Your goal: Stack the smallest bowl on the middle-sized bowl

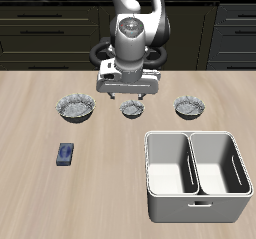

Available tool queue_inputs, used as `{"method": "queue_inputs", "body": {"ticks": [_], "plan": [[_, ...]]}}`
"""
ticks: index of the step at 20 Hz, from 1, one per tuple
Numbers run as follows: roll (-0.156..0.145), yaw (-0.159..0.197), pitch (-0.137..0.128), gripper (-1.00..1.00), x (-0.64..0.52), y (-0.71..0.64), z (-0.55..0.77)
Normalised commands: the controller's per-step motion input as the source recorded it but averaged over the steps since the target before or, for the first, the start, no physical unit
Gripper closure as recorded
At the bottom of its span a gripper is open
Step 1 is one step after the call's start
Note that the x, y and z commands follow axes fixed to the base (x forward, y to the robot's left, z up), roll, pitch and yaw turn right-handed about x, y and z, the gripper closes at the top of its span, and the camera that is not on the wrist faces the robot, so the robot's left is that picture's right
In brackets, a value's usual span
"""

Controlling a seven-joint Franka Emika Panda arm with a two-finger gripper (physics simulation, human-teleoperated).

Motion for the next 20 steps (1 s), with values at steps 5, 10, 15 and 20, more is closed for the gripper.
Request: {"method": "queue_inputs", "body": {"ticks": [5,10,15,20], "plan": [[-0.004,-0.004,0.028,-1.0,0.02,-0.04,-0.2],[-0.009,0.003,0.032,-1.0,0.0,-0.06,-0.25],[0.008,-0.004,0.026,-1.0,-0.03,-0.01,-0.22],[0.0,0.014,0.005,1.0,0.02,-0.01,-0.28]]}}
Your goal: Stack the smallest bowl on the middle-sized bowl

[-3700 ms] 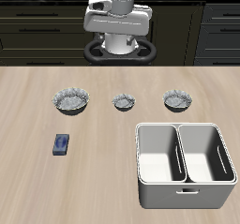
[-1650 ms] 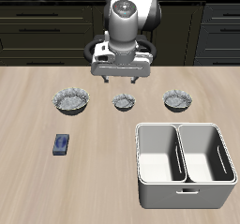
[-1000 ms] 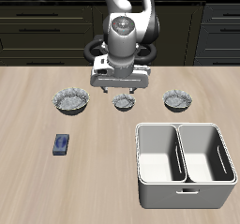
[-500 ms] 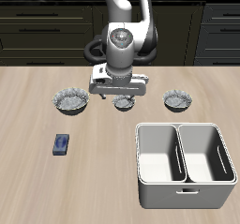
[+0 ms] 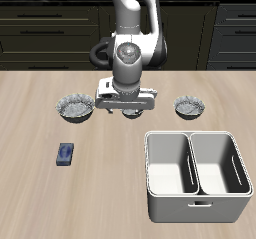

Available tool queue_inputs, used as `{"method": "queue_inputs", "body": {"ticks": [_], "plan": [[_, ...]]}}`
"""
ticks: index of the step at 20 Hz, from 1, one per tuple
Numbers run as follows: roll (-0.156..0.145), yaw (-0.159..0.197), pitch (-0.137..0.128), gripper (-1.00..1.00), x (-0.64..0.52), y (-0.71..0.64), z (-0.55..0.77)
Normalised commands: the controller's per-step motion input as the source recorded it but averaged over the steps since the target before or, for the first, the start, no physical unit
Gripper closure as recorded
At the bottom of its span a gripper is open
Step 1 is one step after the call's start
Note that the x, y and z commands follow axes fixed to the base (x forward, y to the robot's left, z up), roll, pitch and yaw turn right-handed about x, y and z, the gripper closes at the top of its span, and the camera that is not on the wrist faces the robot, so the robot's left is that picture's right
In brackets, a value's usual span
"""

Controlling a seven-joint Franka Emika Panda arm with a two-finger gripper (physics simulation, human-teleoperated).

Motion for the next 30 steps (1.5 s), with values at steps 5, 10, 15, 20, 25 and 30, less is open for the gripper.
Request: {"method": "queue_inputs", "body": {"ticks": [5,10,15,20,25,30], "plan": [[-0.013,0.003,0.048,1.0,0.04,-0.07,-0.25],[-0.003,-0.01,-0.004,1.0,0.03,-0.06,0.05],[0.028,-0.021,-0.042,1.0,-0.02,0.16,0.36],[0.029,0.008,-0.061,1.0,-0.04,0.24,0.43],[0.035,-0.005,-0.07,1.0,-0.04,0.2,0.49],[0.039,-0.013,-0.072,1.0,-0.08,0.22,0.5]]}}
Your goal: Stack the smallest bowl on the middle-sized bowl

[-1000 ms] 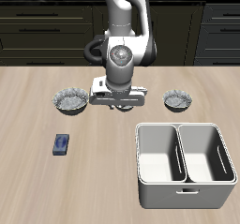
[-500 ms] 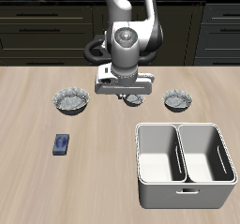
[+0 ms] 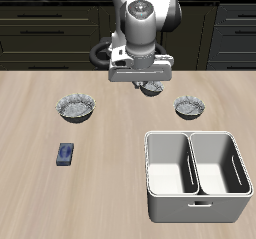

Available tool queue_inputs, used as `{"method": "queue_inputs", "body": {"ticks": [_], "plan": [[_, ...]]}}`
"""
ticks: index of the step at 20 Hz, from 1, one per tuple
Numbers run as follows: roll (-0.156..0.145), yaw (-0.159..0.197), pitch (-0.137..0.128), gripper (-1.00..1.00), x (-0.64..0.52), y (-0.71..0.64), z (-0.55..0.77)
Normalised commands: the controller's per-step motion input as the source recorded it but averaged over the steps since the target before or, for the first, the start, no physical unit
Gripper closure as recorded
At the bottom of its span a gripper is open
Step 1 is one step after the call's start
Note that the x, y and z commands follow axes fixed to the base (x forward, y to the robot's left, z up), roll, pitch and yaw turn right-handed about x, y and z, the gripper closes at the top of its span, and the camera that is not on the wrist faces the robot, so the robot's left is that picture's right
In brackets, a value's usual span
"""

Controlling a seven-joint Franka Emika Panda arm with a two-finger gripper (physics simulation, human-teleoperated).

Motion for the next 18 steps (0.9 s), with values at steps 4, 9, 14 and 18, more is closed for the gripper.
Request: {"method": "queue_inputs", "body": {"ticks": [4,9,14,18], "plan": [[0.039,0.004,-0.054,1.0,-0.14,0.24,0.38],[0.028,0.007,-0.041,1.0,-0.1,0.13,0.25],[0.008,-0.009,-0.04,1.0,-0.07,0.09,0.23],[0.024,-0.001,-0.026,1.0,-0.05,0.26,0.15]]}}
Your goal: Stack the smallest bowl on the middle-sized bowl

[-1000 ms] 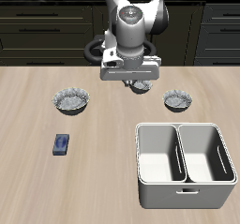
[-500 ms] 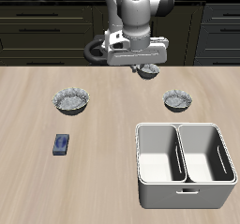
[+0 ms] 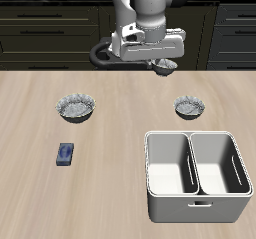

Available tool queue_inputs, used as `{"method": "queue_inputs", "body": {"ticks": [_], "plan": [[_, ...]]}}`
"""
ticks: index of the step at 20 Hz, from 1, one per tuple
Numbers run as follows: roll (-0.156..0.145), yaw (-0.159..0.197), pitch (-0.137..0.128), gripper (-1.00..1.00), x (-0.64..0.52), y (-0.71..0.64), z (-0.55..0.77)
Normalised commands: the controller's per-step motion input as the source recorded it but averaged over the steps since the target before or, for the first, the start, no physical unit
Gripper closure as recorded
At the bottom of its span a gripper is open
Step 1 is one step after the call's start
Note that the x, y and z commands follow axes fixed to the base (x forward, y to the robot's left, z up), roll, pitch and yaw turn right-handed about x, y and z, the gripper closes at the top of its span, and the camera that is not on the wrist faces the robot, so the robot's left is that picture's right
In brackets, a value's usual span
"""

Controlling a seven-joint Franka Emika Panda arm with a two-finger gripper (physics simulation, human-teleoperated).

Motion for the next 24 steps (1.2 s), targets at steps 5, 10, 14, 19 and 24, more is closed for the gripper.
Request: {"method": "queue_inputs", "body": {"ticks": [5,10,14,19,24], "plan": [[0.037,-0.009,-0.021,1.0,-0.04,0.37,0.06],[0.042,0.009,0.018,1.0,0.03,0.43,-0.11],[0.053,0.007,0.008,1.0,0.01,0.39,-0.05],[0.054,0.03,-0.03,1.0,-0.01,0.37,0.03],[0.039,0.008,-0.026,1.0,0.08,0.19,0.03]]}}
